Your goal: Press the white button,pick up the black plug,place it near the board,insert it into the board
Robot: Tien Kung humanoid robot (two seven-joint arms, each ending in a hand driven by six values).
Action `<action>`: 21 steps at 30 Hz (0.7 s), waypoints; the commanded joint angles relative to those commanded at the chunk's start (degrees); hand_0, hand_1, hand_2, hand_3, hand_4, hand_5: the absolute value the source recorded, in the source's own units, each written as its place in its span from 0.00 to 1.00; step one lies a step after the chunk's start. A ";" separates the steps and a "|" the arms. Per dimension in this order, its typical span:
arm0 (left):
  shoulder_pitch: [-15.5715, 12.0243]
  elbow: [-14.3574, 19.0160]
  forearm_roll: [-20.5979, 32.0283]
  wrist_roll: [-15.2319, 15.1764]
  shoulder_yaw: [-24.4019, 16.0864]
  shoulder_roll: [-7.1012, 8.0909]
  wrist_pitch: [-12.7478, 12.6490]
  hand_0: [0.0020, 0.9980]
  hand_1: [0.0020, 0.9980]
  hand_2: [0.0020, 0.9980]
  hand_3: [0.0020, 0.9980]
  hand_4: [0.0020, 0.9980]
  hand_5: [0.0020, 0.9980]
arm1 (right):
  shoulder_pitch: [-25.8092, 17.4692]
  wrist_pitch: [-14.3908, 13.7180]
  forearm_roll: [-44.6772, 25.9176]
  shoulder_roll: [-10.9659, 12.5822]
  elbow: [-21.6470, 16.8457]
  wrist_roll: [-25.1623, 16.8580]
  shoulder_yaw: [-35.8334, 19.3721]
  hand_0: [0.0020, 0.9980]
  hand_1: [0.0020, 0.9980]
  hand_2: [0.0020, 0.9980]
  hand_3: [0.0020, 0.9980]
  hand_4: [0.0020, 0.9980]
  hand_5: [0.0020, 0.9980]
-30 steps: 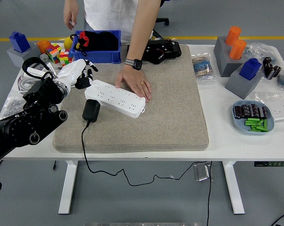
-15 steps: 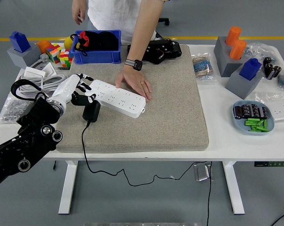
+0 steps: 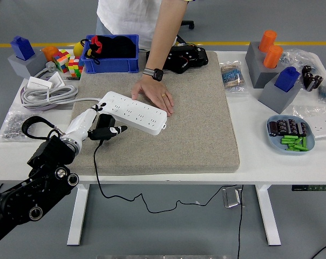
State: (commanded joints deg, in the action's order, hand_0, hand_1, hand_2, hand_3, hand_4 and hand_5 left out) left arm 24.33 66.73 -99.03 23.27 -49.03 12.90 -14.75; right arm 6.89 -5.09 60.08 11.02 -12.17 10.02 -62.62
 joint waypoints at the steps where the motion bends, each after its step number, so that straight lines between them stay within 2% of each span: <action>1: 0.02 -0.12 -0.20 0.07 0.09 -0.07 0.01 0.89 0.96 0.98 1.00 1.00 0.59 | 0.02 0.00 0.00 0.00 -0.04 0.00 0.00 0.83 0.81 0.85 0.82 0.84 0.64; 9: 0.60 -1.88 -1.67 -0.01 0.80 -0.85 -0.31 0.88 0.95 0.96 1.00 1.00 0.58 | 0.08 -0.04 -0.23 -0.15 -0.07 0.07 0.29 0.83 0.81 0.84 0.82 0.84 0.64; 10: 0.67 -2.03 -1.90 -0.04 0.82 -0.86 -0.41 0.83 0.90 0.90 0.97 1.00 0.58 | 0.09 -0.05 -0.24 -0.14 -0.08 0.07 0.30 0.83 0.81 0.84 0.81 0.84 0.64; 15: 1.09 -3.00 -3.30 0.08 0.71 -0.94 -0.23 0.83 0.90 0.90 0.97 1.00 0.58 | 0.19 -0.11 -0.19 -0.05 -0.04 0.04 0.29 0.83 0.81 0.84 0.81 0.84 0.64; 16: 1.20 -3.26 -3.43 0.10 0.69 -0.97 -0.29 0.81 0.86 0.85 0.96 1.00 0.53 | 0.25 -0.12 -0.18 -0.04 -0.05 0.04 0.26 0.83 0.81 0.84 0.81 0.84 0.64; 21: 1.65 -4.22 -4.61 0.97 1.43 -0.99 -0.39 0.81 0.86 0.85 0.96 1.00 0.53 | 0.30 -0.13 -0.18 -0.07 -0.07 0.04 0.21 0.83 0.81 0.84 0.81 0.84 0.64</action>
State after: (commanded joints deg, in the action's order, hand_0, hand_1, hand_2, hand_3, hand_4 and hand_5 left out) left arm 25.98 62.51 -103.64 24.24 -47.61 11.91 -15.14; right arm 7.19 -5.23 59.91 10.95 -12.24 10.06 -62.41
